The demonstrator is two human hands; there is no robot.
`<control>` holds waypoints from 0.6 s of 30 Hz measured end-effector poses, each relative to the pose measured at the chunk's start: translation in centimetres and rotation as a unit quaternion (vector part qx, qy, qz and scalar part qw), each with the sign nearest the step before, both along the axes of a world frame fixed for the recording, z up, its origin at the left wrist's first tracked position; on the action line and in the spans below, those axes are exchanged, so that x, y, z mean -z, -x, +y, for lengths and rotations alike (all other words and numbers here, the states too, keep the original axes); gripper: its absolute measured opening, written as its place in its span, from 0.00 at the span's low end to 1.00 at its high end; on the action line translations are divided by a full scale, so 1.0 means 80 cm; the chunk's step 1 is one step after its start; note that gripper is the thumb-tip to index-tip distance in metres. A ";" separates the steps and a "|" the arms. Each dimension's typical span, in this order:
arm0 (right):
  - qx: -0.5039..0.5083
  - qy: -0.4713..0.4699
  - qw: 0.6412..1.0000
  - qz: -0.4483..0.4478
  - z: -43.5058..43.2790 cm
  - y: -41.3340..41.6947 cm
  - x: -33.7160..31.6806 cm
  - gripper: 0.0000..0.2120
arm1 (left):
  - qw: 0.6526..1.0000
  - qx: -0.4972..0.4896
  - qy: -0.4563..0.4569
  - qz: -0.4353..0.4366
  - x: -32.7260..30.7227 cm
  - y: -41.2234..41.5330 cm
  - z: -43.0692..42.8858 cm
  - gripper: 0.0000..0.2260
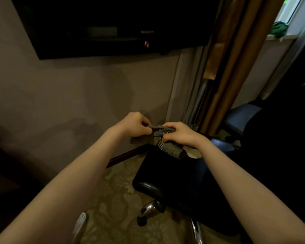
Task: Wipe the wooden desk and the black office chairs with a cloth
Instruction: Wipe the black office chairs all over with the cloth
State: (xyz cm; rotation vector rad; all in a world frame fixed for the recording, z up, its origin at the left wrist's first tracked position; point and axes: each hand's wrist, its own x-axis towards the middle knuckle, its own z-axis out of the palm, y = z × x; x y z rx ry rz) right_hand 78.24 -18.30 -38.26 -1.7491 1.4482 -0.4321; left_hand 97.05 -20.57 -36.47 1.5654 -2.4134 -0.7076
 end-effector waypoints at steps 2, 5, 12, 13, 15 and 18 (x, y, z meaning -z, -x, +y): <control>0.005 -0.008 1.000 -0.003 0.013 0.010 -0.043 0.08 | 1.000 0.008 -0.001 -0.007 -0.043 0.009 0.008 0.08; 0.008 -0.020 1.000 0.008 0.034 0.026 -0.096 0.09 | 1.000 0.021 -0.005 -0.013 -0.092 0.026 0.019 0.07; 0.041 0.007 0.999 0.035 0.089 0.101 -0.193 0.08 | 0.999 0.048 -0.015 0.011 -0.187 0.105 0.056 0.09; 0.048 0.013 0.998 0.041 0.097 0.115 -0.202 0.08 | 0.999 0.051 -0.013 0.013 -0.197 0.121 0.062 0.09; 0.055 0.027 0.997 0.048 0.111 0.140 -0.217 0.08 | 0.998 0.052 -0.012 0.026 -0.212 0.148 0.077 0.08; 0.050 0.043 0.996 0.065 0.132 0.172 -0.236 0.08 | 0.998 0.039 -0.011 0.053 -0.225 0.183 0.098 0.08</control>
